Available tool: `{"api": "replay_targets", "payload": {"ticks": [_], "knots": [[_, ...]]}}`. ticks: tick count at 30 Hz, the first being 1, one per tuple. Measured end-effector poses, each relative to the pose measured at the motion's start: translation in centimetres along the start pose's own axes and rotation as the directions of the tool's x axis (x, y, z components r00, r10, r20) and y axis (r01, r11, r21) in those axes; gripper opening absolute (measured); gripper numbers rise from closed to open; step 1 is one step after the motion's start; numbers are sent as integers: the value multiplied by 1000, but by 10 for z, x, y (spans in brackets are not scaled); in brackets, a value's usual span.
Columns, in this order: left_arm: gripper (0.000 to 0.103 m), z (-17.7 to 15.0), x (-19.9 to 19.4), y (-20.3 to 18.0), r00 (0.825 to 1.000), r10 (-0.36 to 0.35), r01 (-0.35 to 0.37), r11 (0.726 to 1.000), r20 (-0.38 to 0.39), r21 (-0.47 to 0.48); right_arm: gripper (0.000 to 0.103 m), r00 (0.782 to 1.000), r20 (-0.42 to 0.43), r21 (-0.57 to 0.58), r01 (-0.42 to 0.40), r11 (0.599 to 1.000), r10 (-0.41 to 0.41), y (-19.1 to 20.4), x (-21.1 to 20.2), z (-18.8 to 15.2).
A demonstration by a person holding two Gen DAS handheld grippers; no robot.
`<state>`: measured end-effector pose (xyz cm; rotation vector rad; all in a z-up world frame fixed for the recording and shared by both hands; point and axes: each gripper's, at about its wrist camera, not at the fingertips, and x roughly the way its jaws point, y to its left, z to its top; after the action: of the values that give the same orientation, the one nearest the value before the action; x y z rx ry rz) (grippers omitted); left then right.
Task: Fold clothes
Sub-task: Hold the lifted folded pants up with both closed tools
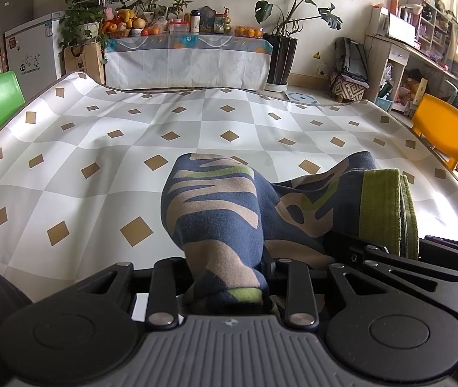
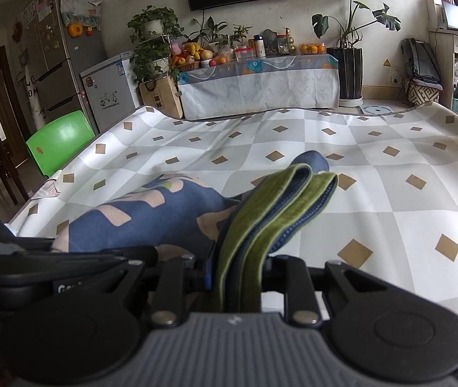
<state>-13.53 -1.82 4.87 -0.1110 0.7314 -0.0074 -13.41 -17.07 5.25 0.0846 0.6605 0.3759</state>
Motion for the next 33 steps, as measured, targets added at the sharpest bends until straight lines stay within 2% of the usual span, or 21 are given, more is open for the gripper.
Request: {"api": "replay_targets", "payload": {"ticks": [33], "knots": [[28, 0, -1, 0, 1000, 5, -5, 1000, 7, -2, 21, 1000, -3, 4, -2, 1000, 2, 2, 0, 1]]}}
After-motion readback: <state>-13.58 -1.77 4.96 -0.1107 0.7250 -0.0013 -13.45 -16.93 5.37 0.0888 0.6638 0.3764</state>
